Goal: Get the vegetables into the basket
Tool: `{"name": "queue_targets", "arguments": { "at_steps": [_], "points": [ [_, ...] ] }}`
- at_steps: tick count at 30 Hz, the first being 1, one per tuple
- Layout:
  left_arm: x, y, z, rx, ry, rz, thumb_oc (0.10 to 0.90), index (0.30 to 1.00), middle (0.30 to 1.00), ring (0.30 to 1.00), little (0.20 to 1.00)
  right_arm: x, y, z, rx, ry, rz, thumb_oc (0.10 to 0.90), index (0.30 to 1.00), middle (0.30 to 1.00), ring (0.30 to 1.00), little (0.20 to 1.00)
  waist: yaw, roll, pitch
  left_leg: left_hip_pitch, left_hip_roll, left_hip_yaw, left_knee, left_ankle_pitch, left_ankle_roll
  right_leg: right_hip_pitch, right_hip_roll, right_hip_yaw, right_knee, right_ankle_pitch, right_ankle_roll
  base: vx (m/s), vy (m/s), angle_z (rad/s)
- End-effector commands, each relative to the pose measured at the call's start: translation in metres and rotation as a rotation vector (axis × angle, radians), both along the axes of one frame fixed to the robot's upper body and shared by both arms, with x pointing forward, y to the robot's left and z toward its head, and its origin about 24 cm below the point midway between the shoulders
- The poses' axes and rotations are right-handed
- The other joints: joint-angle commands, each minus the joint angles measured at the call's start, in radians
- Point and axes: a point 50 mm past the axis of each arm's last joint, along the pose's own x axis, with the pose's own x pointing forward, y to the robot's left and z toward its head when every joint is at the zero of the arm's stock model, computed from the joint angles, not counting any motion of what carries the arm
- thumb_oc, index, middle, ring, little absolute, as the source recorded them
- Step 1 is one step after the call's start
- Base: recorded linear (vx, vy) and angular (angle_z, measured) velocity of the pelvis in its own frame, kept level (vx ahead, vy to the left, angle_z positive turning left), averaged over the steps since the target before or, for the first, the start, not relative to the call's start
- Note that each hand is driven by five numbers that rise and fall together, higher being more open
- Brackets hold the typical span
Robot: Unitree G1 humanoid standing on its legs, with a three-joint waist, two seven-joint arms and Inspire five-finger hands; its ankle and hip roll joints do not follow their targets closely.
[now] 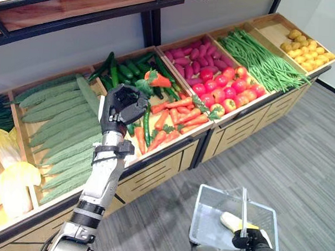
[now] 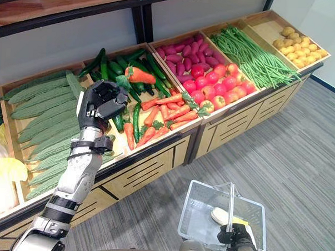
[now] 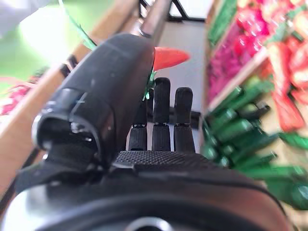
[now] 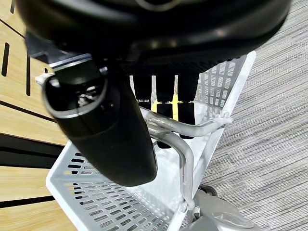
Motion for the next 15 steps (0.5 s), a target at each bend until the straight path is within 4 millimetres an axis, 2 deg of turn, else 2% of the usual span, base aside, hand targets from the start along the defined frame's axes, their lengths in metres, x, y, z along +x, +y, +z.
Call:
{"name": "queue_targets", "arguments": {
  "at_steps": [1,12,15],
  "points": [
    [-0.003,0.006,0.044,-0.01,-0.245,-0.041,0.4,0.3,0.3,0.3,0.3,0.005,-0.006,0.004,-0.031,-0.031,0.017,0.4,0.3,0.3,0.3,0.3,0.001,-0.058,-0.081,-0.026,0.018,-0.029,0.001,-0.014,-0.022,0.043,-0.101,-0.024,0.006,-0.07,0.099,0.0,0.0,0.0],
    [-0.021,0.017,0.036,-0.044,-0.241,-0.1,0.4,0.3,0.3,0.3,0.3,-0.003,-0.007,0.002,-0.008,-0.014,-0.021,0.4,0.3,0.3,0.3,0.3,0.017,-0.073,-0.08,-0.014,0.004,-0.033,0.005,-0.021,-0.01,0.058,-0.114,-0.03,0.006,-0.066,0.103,0.0,0.014,0.01],
    [-0.023,0.017,0.037,-0.06,-0.253,-0.12,0.4,0.3,0.3,0.3,0.3,-0.002,-0.007,0.002,-0.003,-0.017,-0.021,0.4,0.3,0.3,0.3,0.3,0.021,-0.083,-0.071,-0.026,-0.008,-0.034,0.044,-0.04,-0.001,0.063,-0.127,-0.028,0.006,-0.056,0.107,-0.02,0.061,0.01]
  ]
}}
